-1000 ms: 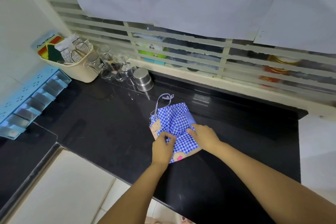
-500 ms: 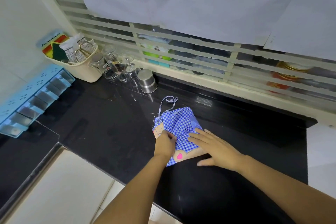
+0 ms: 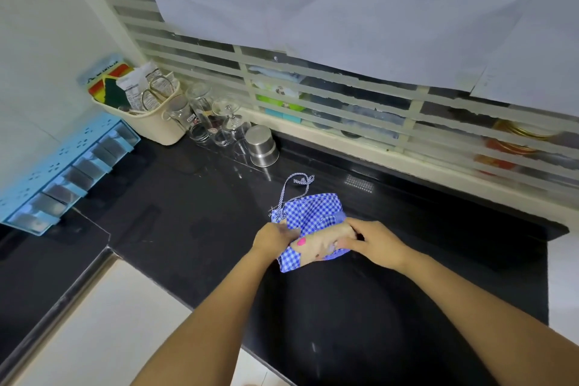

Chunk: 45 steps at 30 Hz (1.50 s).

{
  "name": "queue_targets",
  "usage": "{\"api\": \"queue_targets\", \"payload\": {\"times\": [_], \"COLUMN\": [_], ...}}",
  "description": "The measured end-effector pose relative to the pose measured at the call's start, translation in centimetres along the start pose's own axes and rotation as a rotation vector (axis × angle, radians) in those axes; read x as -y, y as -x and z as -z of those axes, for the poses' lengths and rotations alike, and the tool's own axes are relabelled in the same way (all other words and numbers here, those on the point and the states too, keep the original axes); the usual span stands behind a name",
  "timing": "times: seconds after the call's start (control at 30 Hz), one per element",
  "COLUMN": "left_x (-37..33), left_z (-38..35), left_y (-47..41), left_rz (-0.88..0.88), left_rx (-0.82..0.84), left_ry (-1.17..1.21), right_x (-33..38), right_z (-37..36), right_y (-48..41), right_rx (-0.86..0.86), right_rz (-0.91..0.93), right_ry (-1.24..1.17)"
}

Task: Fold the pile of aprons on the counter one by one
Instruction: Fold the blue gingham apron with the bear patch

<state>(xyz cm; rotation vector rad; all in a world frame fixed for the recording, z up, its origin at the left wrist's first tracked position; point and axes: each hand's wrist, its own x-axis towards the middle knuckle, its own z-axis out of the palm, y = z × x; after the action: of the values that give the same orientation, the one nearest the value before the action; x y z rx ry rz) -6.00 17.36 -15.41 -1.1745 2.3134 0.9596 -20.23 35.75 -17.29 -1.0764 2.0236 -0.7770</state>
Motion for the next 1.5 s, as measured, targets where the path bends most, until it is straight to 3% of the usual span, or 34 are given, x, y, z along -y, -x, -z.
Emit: {"api": "queue_targets", "payload": {"times": [0.07,0.13,0.2,0.3,0.4,0.53,0.57,0.7,0.83,1.07,1.13,1.3,1.4,1.5], "left_x": [0.0,0.0,0.0,-0.8,-1.9,-1.6,-1.5,-1.5,-0.7,-0.1,-1.0,-2.8,-3.2,-3.7], "left_z": [1.0,1.9,1.7,0.1,-0.4,0.7,1.1,1.1,-0.1,0.0,0.3,1.4,2.4,4.0], "left_y": [0.2,0.4,0.2,-0.5,-0.5,-0.3,-0.3,-0.4,0.7,3.4,3.9,6.5,8.2,9.6], "left_rz": [0.112,0.193,0.199,0.263,0.422,0.440,0.446,0.478,0.392,0.157,0.136,-0.003,-0.115,-0.225], "left_rx": [0.062,0.112,0.095,-0.141,-0.242,-0.098,-0.040,0.047,-0.030,-0.157,-0.164,0.085,0.257,0.284], "left_ry": [0.484,0.728,0.663,0.576,0.417,0.100,0.176,0.879,1.219,1.395,1.452,1.595,1.789,1.860], "right_x": [0.7,1.4,1.9,3.0,4.1,4.1,4.0,4.6,5.0,5.7,6.9,10.7,12.5,14.1], "right_z": [0.3,0.3,0.2,0.0,-0.5,-1.3,-1.2,-1.2,-1.7,-2.4,-3.2,-2.9,-1.5,-0.5], "right_y": [-1.3,-2.8,-4.8,-7.1,-7.9,-7.8,-7.9,-8.4,-7.1,-2.1,-0.8,1.2,2.2,2.9], "right_rx": [-0.024,-0.055,-0.064,-0.070,-0.134,-0.188,-0.173,-0.144,-0.186,-0.024,-0.089,-0.301,-0.286,-0.243], "right_rz": [-0.081,-0.183,-0.283,-0.420,-0.478,-0.427,-0.387,-0.324,-0.213,-0.032,-0.019,0.044,0.126,0.192], "right_ry": [-0.098,-0.160,-0.095,0.121,0.158,0.251,0.266,0.161,-0.129,-0.368,-0.518,-0.571,-0.617,-0.759]}}
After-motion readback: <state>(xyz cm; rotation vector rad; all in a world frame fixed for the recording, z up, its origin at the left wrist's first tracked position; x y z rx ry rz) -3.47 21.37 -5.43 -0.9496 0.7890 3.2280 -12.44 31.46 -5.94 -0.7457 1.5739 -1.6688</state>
